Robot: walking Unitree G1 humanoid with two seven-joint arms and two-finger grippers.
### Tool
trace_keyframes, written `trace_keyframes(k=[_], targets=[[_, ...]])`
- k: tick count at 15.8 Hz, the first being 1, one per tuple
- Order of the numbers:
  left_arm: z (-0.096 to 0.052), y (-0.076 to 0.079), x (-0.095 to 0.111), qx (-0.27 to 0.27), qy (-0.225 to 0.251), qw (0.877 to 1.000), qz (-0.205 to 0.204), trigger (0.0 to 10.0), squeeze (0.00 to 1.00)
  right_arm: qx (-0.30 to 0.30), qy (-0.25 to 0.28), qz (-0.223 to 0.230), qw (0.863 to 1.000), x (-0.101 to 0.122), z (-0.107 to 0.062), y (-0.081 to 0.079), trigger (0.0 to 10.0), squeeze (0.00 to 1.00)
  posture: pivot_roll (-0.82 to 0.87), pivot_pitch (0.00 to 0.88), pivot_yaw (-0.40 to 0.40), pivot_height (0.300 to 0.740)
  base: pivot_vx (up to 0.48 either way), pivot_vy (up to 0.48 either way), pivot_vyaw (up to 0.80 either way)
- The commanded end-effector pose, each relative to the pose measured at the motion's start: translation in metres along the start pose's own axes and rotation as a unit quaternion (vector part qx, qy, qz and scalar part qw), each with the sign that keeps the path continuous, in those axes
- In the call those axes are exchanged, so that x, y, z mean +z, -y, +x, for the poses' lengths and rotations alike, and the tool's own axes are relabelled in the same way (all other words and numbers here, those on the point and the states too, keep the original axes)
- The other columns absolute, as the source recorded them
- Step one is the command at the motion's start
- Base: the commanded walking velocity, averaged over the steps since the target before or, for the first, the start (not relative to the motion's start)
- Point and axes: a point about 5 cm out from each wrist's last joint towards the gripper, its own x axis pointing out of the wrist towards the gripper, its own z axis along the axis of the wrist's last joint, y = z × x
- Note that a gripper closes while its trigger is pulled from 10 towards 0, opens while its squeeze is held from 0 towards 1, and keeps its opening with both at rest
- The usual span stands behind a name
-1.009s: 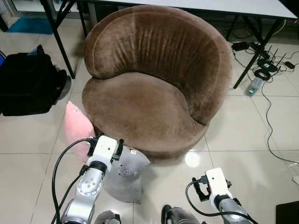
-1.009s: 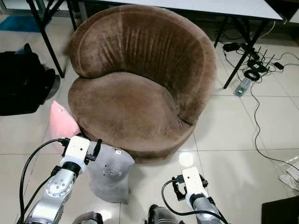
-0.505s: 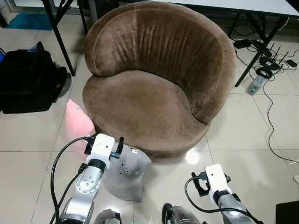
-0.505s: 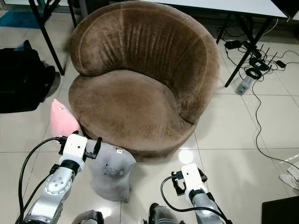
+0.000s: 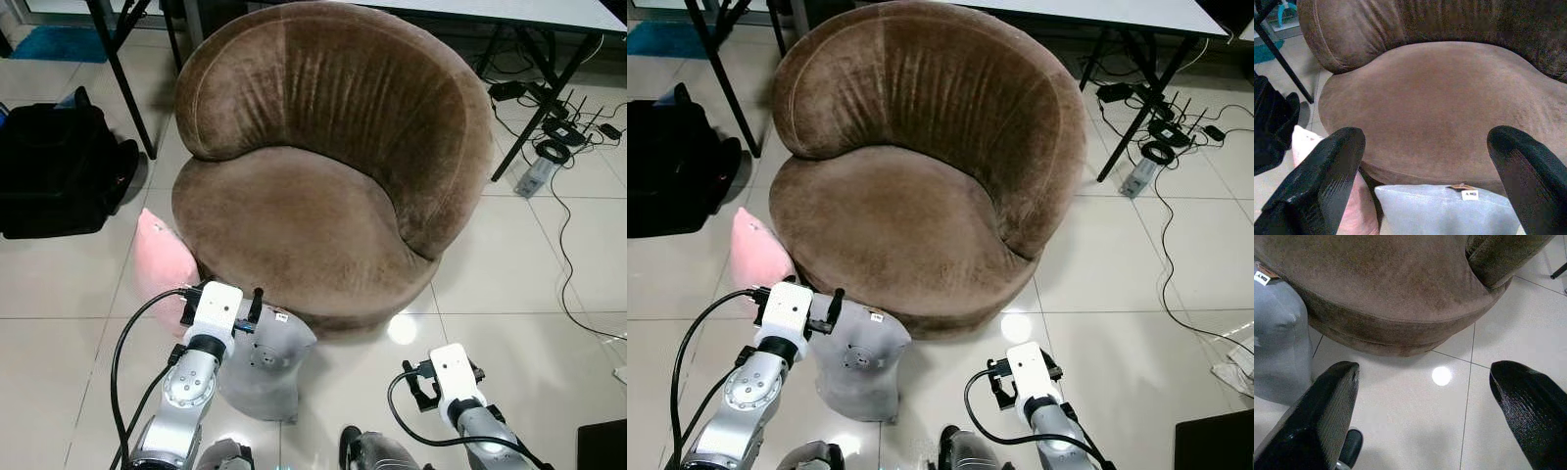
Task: Move the pillow to the sofa from floor
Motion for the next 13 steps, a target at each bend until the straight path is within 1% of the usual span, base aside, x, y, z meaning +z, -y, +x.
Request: trace_keyframes(k=[1, 4, 7, 9, 10, 11, 12, 13], targets=[[-0.002, -0.001, -0.003, 0.008, -0.009, 1.000, -0.012, 10.0, 1.00, -0.001, -0.008, -0.006, 1.000, -0.004, -0.003, 0.002, 10.0, 0.00, 0.08, 0.170, -0.082, 0.740, 0.000, 0.000, 0.00], [-0.002, -0.006, -0.004, 0.012, -0.013, 1.000, -0.017, 10.0, 1.00, -0.001, -0.010, -0.007, 1.000, -0.006, -0.003, 0.001, 10.0, 0.00, 0.08, 0.166, -0.082, 0.740, 0.000, 0.000, 0.00], [0.004, -0.013, -0.002, 0.025, -0.015, 0.999, -0.027, 10.0, 1.00, -0.001, -0.012, -0.009, 1.000, -0.006, -0.003, 0.001, 10.0, 0.00, 0.08, 0.159, -0.085, 0.740, 0.000, 0.000, 0.00], [0.005, -0.015, -0.003, 0.021, -0.019, 0.999, -0.022, 10.0, 1.00, -0.002, -0.011, -0.011, 1.000, -0.006, -0.003, 0.001, 10.0, 0.00, 0.08, 0.155, -0.086, 0.740, 0.000, 0.000, 0.00], [0.008, -0.025, -0.008, 0.016, -0.046, 0.998, -0.025, 10.0, 1.00, -0.004, -0.012, -0.010, 1.000, -0.006, -0.003, 0.001, 10.0, 0.00, 0.08, 0.154, -0.086, 0.740, 0.000, 0.000, 0.00], [0.009, -0.032, -0.011, 0.010, -0.062, 0.998, -0.021, 10.0, 1.00, -0.004, -0.012, -0.011, 1.000, -0.007, -0.004, 0.001, 10.0, 0.00, 0.09, 0.157, -0.083, 0.740, 0.000, 0.000, 0.00], [0.011, -0.043, -0.013, 0.002, -0.076, 0.997, -0.007, 10.0, 0.00, -0.004, -0.013, -0.011, 1.000, -0.007, -0.004, 0.000, 10.0, 0.00, 0.09, 0.157, -0.083, 0.740, 0.000, 0.000, 0.00], [0.014, -0.060, -0.010, 0.014, -0.078, 0.997, 0.005, 10.0, 0.00, -0.003, -0.013, -0.010, 1.000, -0.008, -0.004, 0.000, 10.0, 0.00, 0.10, 0.163, -0.080, 0.740, 0.000, 0.000, 0.00]])
